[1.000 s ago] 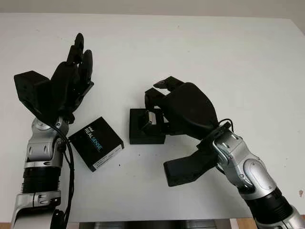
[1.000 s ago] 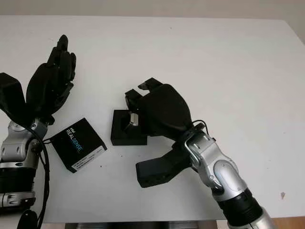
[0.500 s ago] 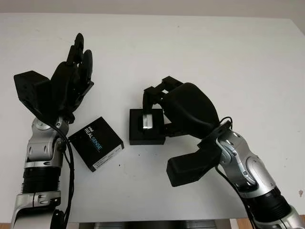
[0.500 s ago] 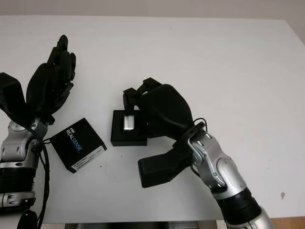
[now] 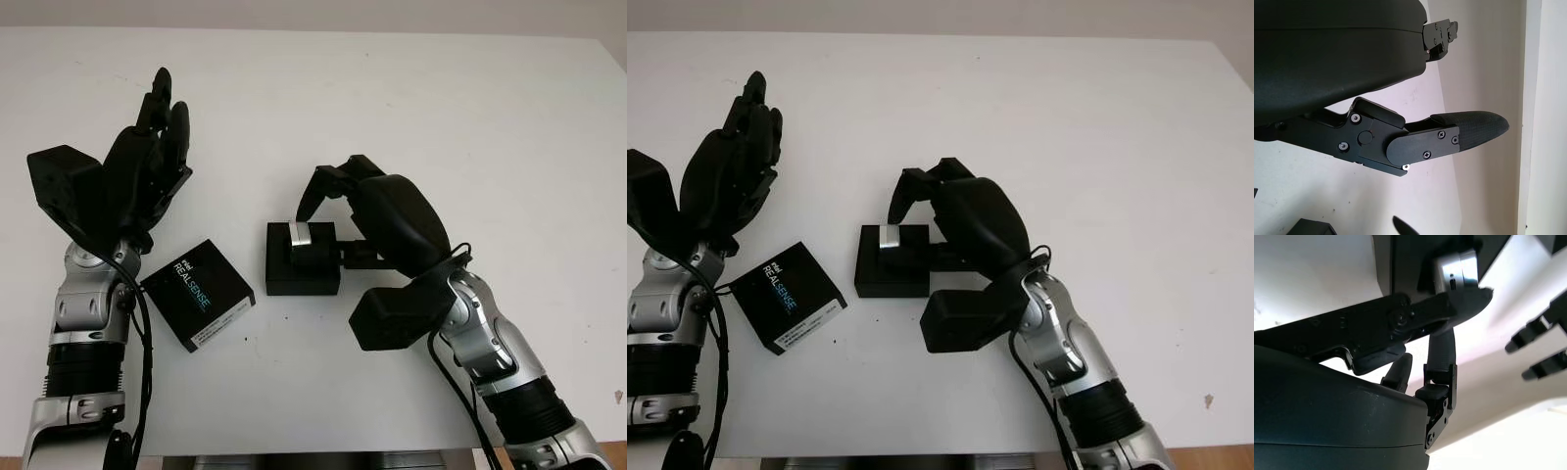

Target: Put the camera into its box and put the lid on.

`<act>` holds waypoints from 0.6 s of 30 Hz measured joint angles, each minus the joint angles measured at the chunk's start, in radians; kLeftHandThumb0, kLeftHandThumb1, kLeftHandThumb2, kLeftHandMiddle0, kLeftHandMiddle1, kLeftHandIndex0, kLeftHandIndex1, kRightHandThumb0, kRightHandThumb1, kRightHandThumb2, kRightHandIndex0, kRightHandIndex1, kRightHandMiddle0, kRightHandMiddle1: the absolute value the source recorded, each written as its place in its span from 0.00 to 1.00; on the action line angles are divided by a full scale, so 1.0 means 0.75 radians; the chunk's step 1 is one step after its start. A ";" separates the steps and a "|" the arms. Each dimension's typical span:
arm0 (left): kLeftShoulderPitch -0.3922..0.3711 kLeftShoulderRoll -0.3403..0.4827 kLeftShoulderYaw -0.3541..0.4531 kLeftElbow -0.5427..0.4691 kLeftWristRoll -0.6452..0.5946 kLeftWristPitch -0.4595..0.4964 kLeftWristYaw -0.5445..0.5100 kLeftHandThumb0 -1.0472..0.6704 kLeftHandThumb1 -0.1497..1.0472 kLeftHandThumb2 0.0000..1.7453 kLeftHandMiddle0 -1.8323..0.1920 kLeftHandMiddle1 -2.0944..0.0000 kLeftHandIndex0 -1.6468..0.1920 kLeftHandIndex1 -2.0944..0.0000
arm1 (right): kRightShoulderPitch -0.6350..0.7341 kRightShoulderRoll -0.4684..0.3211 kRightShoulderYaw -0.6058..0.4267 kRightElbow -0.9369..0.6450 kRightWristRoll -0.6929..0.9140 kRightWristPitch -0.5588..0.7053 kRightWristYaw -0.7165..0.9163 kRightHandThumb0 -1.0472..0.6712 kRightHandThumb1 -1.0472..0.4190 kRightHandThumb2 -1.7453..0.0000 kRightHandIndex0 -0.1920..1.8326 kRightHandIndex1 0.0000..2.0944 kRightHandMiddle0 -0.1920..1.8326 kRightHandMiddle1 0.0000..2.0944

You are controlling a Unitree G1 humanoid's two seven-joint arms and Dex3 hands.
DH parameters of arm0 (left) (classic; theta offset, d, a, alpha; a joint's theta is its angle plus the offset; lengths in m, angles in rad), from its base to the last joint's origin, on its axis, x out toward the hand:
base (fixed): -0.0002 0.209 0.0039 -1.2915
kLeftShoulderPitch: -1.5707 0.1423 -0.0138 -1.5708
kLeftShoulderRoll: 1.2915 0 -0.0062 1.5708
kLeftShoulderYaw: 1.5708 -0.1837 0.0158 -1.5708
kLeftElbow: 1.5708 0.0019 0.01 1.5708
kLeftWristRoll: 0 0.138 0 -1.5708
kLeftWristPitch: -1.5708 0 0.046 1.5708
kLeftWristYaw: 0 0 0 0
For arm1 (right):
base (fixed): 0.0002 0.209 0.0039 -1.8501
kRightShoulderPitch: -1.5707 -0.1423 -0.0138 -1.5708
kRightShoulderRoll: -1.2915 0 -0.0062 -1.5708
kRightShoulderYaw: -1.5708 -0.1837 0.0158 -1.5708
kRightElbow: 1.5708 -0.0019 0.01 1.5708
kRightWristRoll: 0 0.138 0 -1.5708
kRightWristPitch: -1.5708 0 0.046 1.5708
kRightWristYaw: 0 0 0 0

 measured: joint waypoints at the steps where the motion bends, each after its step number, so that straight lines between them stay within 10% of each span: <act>1: 0.000 0.002 0.000 0.000 0.000 0.000 0.000 0.13 1.00 0.35 1.00 1.00 1.00 1.00 | -0.005 0.001 -0.002 0.004 0.000 0.000 -0.007 0.34 0.07 0.97 0.18 0.53 0.32 0.73; 18: 0.000 0.011 0.000 -0.001 0.000 0.002 -0.005 0.14 1.00 0.35 1.00 1.00 1.00 1.00 | -0.029 0.050 -0.036 0.136 0.222 -0.084 -0.011 0.33 0.06 0.97 0.16 0.54 0.33 0.75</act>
